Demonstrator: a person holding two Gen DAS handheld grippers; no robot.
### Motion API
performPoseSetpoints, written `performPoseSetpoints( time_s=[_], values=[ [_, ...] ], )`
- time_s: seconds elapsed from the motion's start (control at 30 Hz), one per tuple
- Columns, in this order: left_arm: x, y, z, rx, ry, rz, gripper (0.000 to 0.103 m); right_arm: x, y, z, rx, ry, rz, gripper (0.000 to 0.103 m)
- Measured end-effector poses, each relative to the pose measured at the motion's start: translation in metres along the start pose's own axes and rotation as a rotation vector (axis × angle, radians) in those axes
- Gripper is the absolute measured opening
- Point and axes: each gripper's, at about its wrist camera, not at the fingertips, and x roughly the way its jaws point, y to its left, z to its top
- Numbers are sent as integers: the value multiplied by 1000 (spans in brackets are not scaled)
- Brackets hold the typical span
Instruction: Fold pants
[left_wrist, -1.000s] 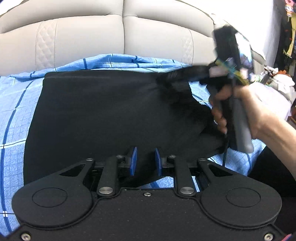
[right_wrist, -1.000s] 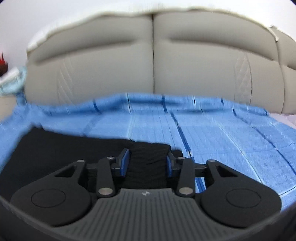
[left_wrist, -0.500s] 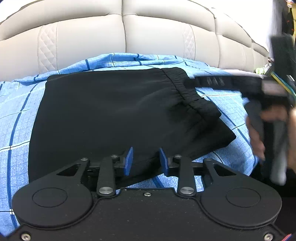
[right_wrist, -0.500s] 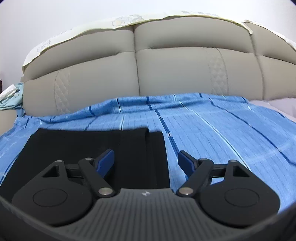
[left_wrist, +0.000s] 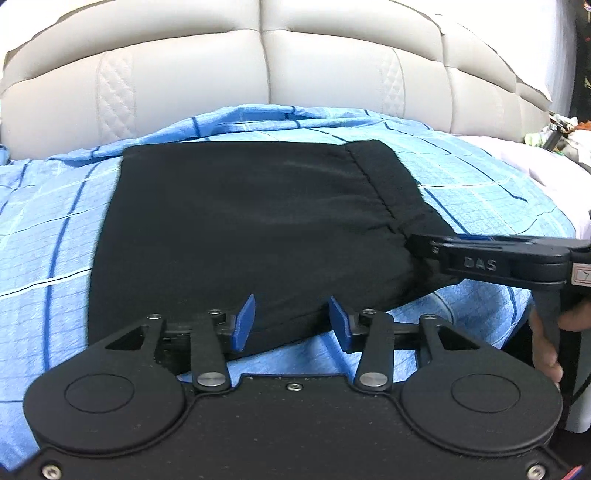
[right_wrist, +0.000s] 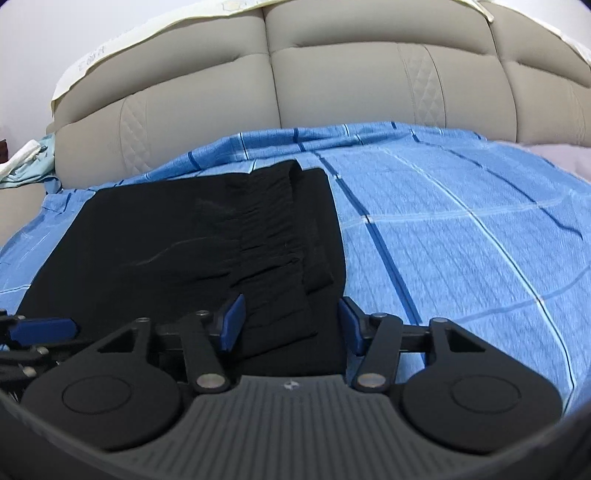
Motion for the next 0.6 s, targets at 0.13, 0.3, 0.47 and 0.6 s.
performPoseSetpoints(
  time_s=[0.13,0.3,0.47,0.6],
  values=[
    [-12,19,0,-27,-19,30,48,-4,-10,4,38,25,33,68],
    [-20,55,20,-50,-88,111,62,-7,-20,23,25,-20,43,88],
    [-4,94,52,-96,-117,172,74,22,-34,53,13,-26,38,95],
    [21,124,71,-159,-88,185,75,59,-35,74,-4,16,59,95]
  ],
)
